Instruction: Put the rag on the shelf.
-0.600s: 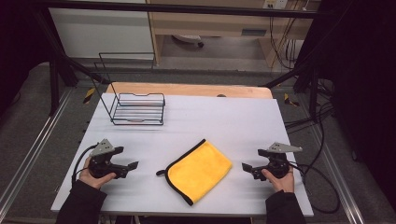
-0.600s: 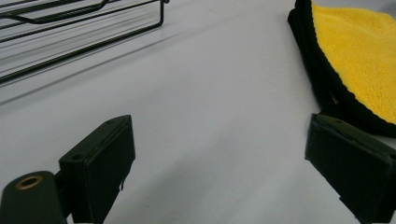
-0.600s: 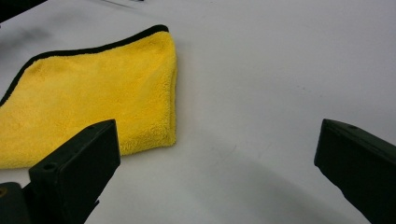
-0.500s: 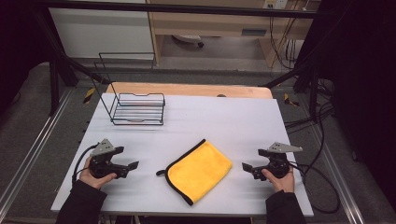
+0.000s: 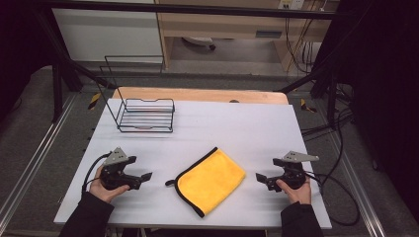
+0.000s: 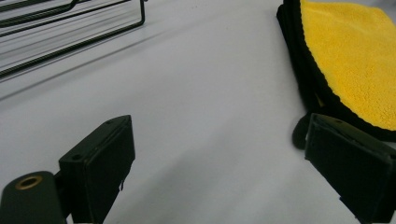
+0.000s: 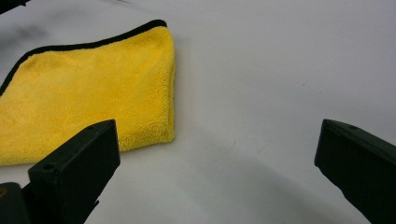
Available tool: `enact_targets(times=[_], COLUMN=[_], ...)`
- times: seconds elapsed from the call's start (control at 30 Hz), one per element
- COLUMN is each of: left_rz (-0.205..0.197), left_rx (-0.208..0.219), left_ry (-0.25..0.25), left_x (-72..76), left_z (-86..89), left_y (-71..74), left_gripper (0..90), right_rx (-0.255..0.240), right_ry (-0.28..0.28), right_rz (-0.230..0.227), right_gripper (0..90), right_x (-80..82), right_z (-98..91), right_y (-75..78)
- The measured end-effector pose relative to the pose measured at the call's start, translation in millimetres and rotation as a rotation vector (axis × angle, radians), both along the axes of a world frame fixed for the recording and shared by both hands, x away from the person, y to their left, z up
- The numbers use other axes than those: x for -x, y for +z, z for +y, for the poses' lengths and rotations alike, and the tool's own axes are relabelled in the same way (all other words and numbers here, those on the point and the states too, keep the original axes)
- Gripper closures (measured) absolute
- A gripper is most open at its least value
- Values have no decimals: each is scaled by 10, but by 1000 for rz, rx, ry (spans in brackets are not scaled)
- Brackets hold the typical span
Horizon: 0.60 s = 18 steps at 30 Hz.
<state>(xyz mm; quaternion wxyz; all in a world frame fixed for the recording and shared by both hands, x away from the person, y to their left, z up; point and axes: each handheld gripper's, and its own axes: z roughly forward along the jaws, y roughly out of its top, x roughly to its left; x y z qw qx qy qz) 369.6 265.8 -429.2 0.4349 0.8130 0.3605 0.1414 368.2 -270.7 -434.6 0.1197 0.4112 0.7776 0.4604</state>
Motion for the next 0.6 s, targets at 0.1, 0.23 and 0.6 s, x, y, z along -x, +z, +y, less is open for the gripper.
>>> enact_targets(times=[0.1,0.23,0.6], left_rz=[2,6,22], left_rx=[-3,-7,0], left_ry=[-9,-17,-30], left_x=[3,3,5], left_z=[-41,-90,-328], left_y=[3,8,71], left_gripper=[83,85,125], right_rx=[-2,2,10], right_ry=[-1,-1,-3], right_rz=[1,2,6], right_gripper=[7,7,8], right_x=[3,1,-6], right_z=[3,11,31], right_y=[0,-7,-20])
